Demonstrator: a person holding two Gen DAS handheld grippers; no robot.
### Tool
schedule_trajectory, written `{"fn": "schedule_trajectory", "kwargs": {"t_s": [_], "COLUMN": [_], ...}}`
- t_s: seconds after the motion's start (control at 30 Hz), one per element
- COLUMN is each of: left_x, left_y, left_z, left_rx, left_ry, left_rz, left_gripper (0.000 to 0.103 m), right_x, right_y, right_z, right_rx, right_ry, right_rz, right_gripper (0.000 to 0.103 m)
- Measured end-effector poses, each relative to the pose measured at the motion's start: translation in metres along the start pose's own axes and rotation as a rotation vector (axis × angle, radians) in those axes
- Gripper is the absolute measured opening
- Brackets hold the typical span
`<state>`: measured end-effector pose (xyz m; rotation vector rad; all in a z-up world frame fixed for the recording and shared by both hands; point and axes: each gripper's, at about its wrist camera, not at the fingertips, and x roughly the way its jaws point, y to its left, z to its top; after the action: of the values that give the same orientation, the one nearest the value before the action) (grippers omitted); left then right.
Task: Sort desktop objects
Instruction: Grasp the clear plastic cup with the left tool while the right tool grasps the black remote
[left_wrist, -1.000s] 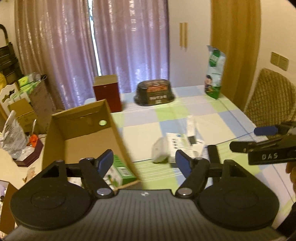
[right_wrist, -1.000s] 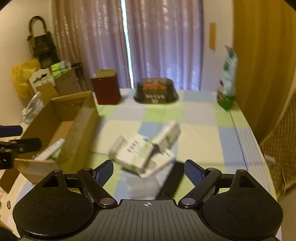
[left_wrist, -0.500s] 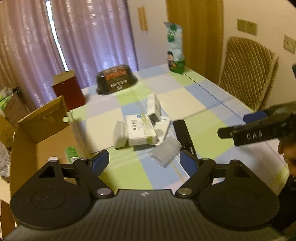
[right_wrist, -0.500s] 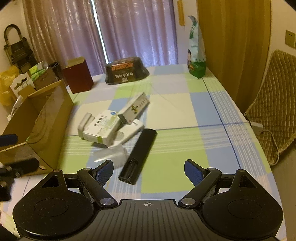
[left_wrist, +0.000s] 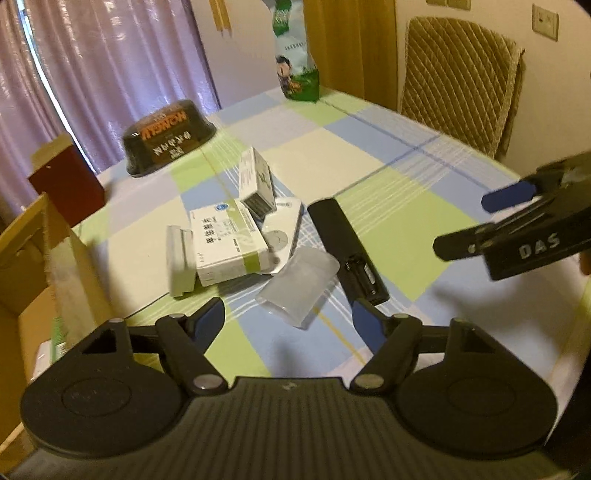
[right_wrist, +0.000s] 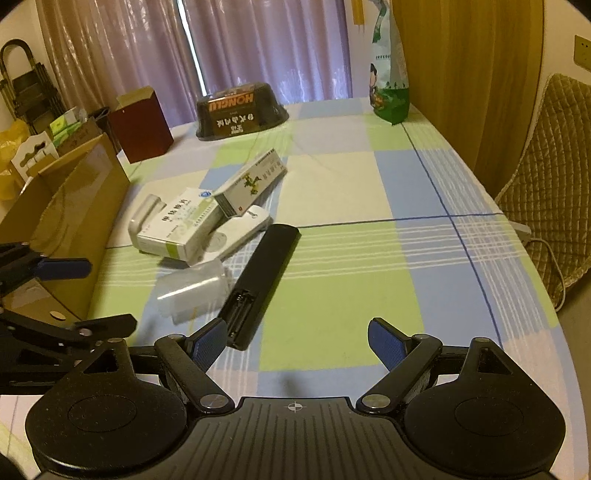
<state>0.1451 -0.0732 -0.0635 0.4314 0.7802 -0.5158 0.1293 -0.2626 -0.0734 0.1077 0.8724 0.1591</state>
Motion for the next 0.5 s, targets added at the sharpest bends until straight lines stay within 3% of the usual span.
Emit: {"fn": "schedule_trajectory", "kwargs": {"t_s": [0.3,0.5], "left_x": [0.051,0.071], "left_y": [0.016,0.011], "left_z": [-0.003,-0.002], "left_rx": [0.033,0.118], "left_ry": [0.039,0.054], "left_rz": [-0.054,-0.082], "left_gripper": [0.073,0.071], "right_x": [0.026,0.034], "right_y": [-0.004,-0.003], "right_z": [-0.001,-0.004], "right_rx": [-0.001,-0.023], "right_ry": [0.017,0.005], "right_rz": [0.003,-0.019], "right_gripper": [0.086,0.086]}}
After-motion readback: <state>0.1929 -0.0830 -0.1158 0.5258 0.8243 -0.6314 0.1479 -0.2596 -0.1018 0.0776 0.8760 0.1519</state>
